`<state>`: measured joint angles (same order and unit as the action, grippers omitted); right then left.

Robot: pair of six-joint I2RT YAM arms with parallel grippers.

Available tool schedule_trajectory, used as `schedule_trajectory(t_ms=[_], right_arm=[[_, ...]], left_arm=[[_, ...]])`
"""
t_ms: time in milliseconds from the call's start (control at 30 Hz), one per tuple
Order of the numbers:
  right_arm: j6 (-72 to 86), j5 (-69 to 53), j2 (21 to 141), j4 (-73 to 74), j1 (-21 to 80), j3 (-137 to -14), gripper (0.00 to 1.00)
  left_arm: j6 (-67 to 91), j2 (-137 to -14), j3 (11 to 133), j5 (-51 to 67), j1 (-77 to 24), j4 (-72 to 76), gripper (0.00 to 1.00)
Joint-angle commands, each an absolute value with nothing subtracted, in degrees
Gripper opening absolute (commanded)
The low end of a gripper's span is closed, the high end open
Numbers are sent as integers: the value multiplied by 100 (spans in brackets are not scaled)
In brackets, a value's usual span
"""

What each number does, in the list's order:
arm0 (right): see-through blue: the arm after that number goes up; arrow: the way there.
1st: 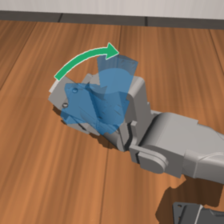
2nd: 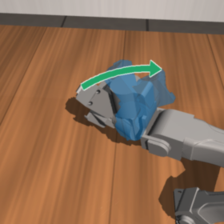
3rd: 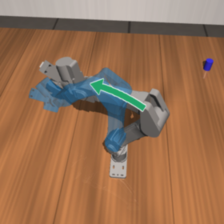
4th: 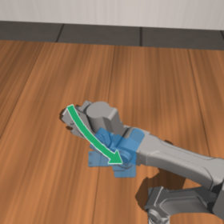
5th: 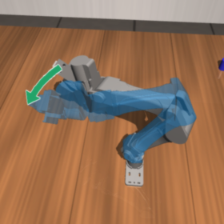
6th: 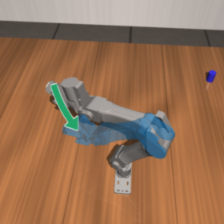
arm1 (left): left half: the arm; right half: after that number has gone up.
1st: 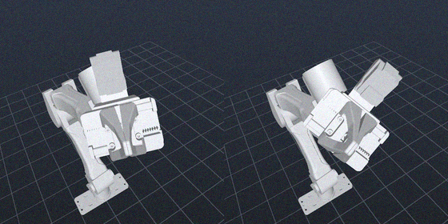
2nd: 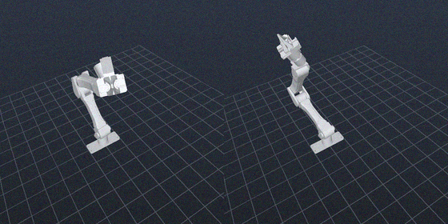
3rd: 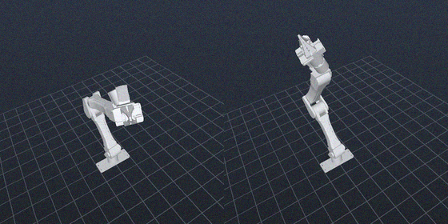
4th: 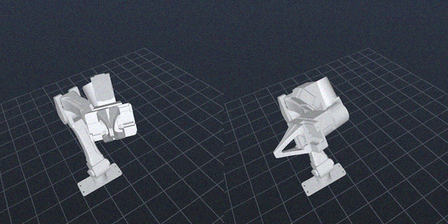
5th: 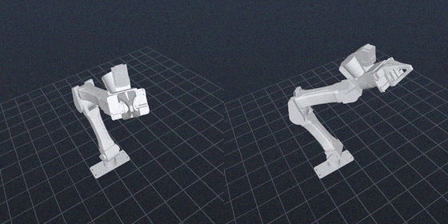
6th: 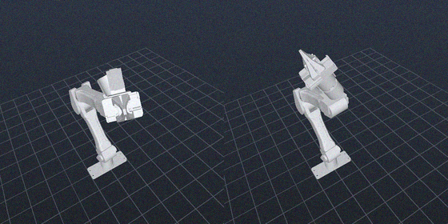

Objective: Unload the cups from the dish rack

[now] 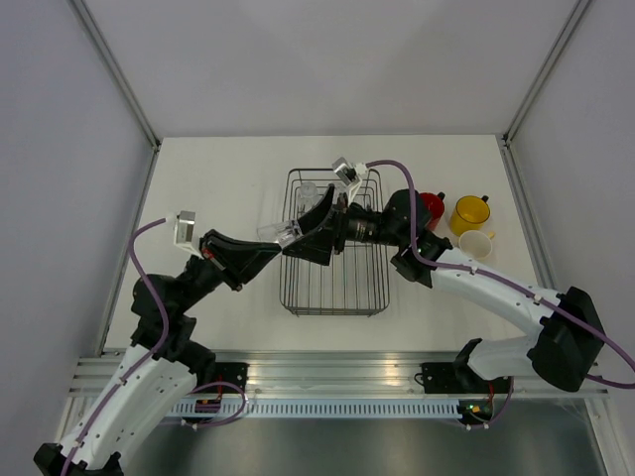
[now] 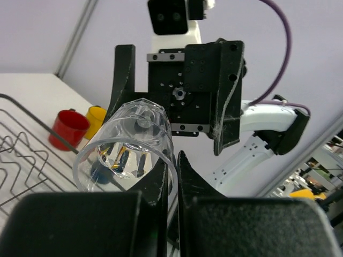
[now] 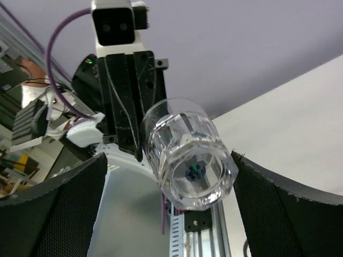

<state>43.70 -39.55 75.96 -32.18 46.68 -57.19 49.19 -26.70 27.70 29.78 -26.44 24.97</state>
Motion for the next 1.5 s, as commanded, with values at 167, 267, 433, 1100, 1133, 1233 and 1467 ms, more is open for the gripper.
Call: schedule_trajectory(t_ms=[167, 267, 433, 1100, 1133, 1233, 1467], right_arm=[[2717, -1234, 6742, -699, 4685, -5783, 98], [2488, -37, 6461, -133, 4685, -5818, 98], [2163, 387, 6083, 623, 4685, -5827, 98], [1652, 422, 5028, 2021, 4685, -5625, 98], [1652, 413, 5010, 2030, 4685, -5599, 98], [1644, 264, 4975, 2057, 4685, -5537, 98], [1661, 54, 4869, 1978, 4685, -5318, 98]], left_arm=[[3517, -2706, 3857, 1182, -2628, 57, 2], [3200, -3084, 4288, 556, -2628, -901, 2], [2997, -4180, 5104, -965, -2637, -2028, 2], [1749, -8945, 8295, -765, -1873, -4298, 2], [1706, -9060, 8358, -686, -1759, -4333, 2], [1600, -9560, 8648, -484, -1557, -4456, 2], [1512, -10616, 9272, -703, -1459, -4667, 2]])
